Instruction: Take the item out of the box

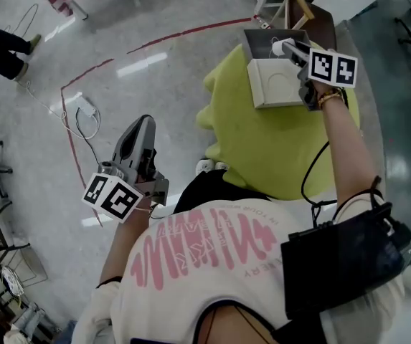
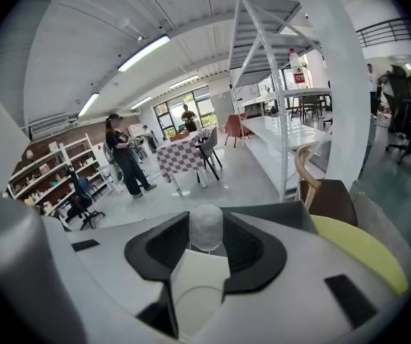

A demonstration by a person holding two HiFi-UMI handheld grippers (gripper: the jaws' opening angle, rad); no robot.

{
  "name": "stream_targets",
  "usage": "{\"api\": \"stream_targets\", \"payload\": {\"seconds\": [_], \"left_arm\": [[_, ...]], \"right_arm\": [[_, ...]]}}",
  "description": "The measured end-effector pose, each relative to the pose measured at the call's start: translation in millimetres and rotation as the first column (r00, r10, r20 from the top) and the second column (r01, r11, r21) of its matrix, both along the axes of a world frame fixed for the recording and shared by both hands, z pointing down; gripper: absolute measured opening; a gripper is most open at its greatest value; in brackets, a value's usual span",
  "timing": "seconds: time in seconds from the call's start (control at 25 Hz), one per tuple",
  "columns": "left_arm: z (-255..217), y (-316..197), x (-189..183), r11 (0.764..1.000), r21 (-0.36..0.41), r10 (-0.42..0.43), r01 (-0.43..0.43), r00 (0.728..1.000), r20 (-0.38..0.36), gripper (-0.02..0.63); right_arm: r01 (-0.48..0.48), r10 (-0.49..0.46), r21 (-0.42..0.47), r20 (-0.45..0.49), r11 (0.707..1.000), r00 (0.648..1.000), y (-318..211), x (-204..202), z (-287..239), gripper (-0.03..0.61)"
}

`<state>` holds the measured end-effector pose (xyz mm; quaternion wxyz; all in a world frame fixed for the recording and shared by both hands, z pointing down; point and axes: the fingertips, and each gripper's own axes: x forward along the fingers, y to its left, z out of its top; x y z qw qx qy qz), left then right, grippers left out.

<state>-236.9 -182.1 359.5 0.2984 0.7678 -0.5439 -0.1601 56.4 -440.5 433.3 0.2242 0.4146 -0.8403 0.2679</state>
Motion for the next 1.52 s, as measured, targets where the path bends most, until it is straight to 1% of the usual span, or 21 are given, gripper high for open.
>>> {"api": "stream_targets", "payload": {"seconds": [0.2,0.36,0.52,0.72,0.88,1.04,1.12,1.28,1.52], "left_arm": [[-22.8,-5.2,8.2,0.998,0.045,0.036,-0.036,0.999,0.005,0.006],[-41.0,-7.7,10.6,0.996,0.079,0.037,-0.037,0.999,-0.006,0.008],[-57.6,-9.2,16.2,0.992,0.119,0.049,-0.047,0.999,-0.009,0.008],[-79.8,-8.0,28.0,0.980,0.174,0.095,-0.093,0.995,-0.004,0.008],[-92.8,-8.7,39.0,0.969,0.207,0.140,-0.138,0.990,0.005,0.007],[-106.0,-9.3,47.9,0.956,0.230,0.191,-0.183,0.982,-0.013,0.006],[-115.1,-11.5,51.4,0.946,0.253,0.210,-0.201,0.978,-0.010,0.008],[-131.3,-15.5,55.5,0.932,0.292,0.233,-0.213,0.972,-0.034,0.008],[-143.0,-7.8,72.8,0.925,0.306,0.250,-0.224,0.967,-0.047,0.008]], "right_arm": [[-0.026,0.021,0.054,0.090,0.998,0.996,20.9,-3.3,-39.5,0.143],[-0.062,0.045,0.100,0.158,0.993,0.986,38.8,-3.0,-71.5,0.143],[-0.074,0.038,0.165,0.211,0.984,0.977,61.9,-2.2,-105.1,0.143],[-0.082,0.018,0.224,0.275,0.971,0.961,93.2,-7.1,-144.0,0.143],[-0.089,0.002,0.267,0.309,0.960,0.951,110.3,-8.5,-170.2,0.143],[-0.096,-0.012,0.308,0.331,0.947,0.943,127.8,-7.4,-195.1,0.143],[-0.096,-0.022,0.330,0.338,0.939,0.941,136.4,-6.7,-205.5,0.143],[-0.105,-0.036,0.367,0.358,0.924,0.933,151.4,-7.2,-225.9,0.143],[-0.095,-0.074,0.406,0.382,0.909,0.921,178.3,-1.9,-249.2,0.144]]}}
